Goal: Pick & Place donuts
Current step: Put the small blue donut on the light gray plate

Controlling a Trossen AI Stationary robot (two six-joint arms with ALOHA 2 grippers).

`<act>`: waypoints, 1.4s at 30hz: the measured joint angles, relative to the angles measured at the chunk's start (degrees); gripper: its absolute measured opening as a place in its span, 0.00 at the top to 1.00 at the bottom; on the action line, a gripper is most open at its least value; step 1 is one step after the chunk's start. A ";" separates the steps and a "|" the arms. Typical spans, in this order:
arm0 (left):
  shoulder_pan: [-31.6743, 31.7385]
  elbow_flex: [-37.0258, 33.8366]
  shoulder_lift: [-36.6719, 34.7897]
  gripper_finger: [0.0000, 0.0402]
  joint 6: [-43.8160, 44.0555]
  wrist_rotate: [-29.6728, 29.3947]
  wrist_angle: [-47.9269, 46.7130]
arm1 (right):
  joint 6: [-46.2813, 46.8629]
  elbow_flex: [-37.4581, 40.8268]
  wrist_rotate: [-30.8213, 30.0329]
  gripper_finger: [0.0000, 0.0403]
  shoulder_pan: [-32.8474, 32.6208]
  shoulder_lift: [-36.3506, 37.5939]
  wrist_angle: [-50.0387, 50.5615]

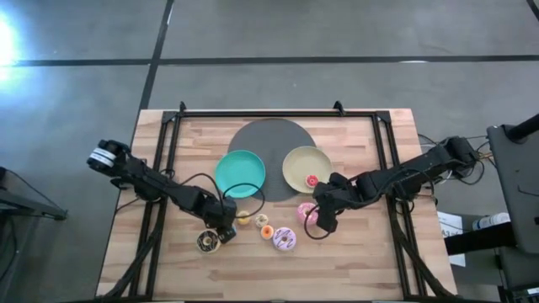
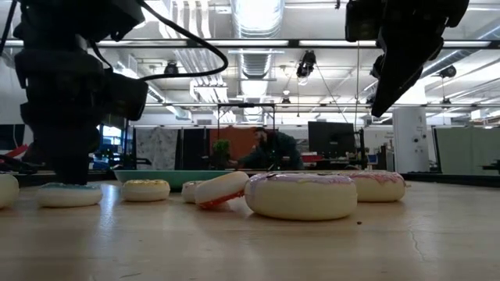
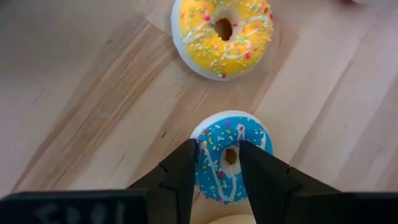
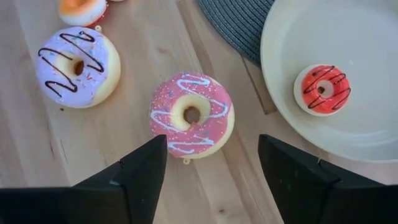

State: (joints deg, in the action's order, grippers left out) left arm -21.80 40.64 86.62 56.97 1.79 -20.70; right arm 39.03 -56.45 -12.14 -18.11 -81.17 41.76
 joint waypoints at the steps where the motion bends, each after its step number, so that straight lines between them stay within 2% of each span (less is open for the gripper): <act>1: -0.05 0.12 0.29 0.76 0.03 -0.14 -0.12 | 0.02 0.00 0.00 0.40 0.00 0.00 -0.02; 4: -0.07 0.53 1.09 0.81 0.05 -0.49 -0.60 | 0.71 0.00 -0.02 0.42 -0.01 0.11 -0.02; 9: -0.07 1.24 1.11 0.97 -0.32 -1.17 -1.20 | 2.16 -0.20 -2.68 0.45 -0.04 2.40 -0.01; 13: -0.03 2.28 -0.21 1.00 -0.30 -1.28 -1.35 | 4.44 -0.20 -7.00 0.47 0.00 6.42 0.02; 18: 1.81 6.40 -5.91 1.00 -2.06 -3.00 -4.92 | 7.74 -0.22 -12.33 0.50 0.00 12.79 2.26; 21: 5.42 10.43 -8.69 1.00 -6.40 -6.84 -7.02 | 9.29 -0.22 -16.46 0.50 0.00 15.92 4.82; 24: 12.40 14.99 -8.53 1.00 -14.72 -8.17 -6.76 | 10.10 -0.15 -20.02 0.51 0.02 18.09 6.49; 29: 26.09 24.67 -0.10 1.00 -27.67 -4.47 -4.40 | 10.10 -0.04 -22.66 0.51 0.02 19.39 7.81; 31: 29.10 29.10 4.15 1.00 -31.07 -1.34 -3.15 | 10.16 -0.04 -22.82 0.51 0.04 19.65 7.93; 36: 30.88 41.12 16.29 1.00 -38.35 2.24 -3.42 | 12.68 -0.04 -26.23 0.51 -0.01 20.89 8.93; 42: 30.70 54.42 30.03 1.00 -41.09 2.06 -4.84 | 13.53 -0.04 -28.88 0.51 -0.11 23.88 10.47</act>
State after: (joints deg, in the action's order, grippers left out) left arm 8.91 95.05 116.64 15.88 3.86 -25.54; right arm 52.56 -56.49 -41.02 -18.22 -57.29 52.23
